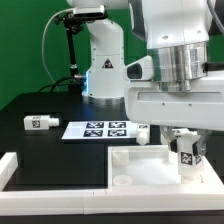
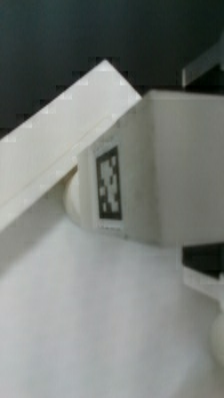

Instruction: Assemble one leg

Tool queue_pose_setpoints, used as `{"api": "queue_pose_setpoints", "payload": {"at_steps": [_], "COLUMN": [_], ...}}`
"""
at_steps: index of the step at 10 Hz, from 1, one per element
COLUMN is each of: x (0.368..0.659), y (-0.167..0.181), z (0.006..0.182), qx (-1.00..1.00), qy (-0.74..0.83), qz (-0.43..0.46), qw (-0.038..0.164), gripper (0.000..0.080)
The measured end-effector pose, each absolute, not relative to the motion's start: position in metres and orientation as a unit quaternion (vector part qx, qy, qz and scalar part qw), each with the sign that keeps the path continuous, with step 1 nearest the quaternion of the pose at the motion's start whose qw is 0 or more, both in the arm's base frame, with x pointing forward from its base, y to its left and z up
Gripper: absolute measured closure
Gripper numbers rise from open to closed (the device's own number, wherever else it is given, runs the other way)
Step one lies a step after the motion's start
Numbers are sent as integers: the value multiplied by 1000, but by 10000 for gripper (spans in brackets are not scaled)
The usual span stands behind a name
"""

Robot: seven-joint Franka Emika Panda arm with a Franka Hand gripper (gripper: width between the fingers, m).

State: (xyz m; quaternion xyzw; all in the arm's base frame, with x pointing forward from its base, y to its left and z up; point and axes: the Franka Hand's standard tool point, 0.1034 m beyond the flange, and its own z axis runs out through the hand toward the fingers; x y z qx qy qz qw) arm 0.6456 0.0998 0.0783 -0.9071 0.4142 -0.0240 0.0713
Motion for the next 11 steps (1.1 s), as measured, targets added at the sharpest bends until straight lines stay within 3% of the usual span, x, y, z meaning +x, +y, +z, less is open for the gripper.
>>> {"api": "queue_pose_setpoints", "payload": {"at_steps": [2,4,5,6,7,8,11], "x": [643,642,641,637,640,642,638], "y": [97,96,99,110,116,115,122], "z": [78,77,77,80,84,85,87], "qx": [-840,-830,-841,-868,-920,-957,-982], "qy": [535,550,533,492,388,283,179], "qz": [-4,-2,-4,2,-9,-17,-30], "qw": [87,94,93,72,63,63,62], "gripper": [511,511,438,263,263,175,153]}}
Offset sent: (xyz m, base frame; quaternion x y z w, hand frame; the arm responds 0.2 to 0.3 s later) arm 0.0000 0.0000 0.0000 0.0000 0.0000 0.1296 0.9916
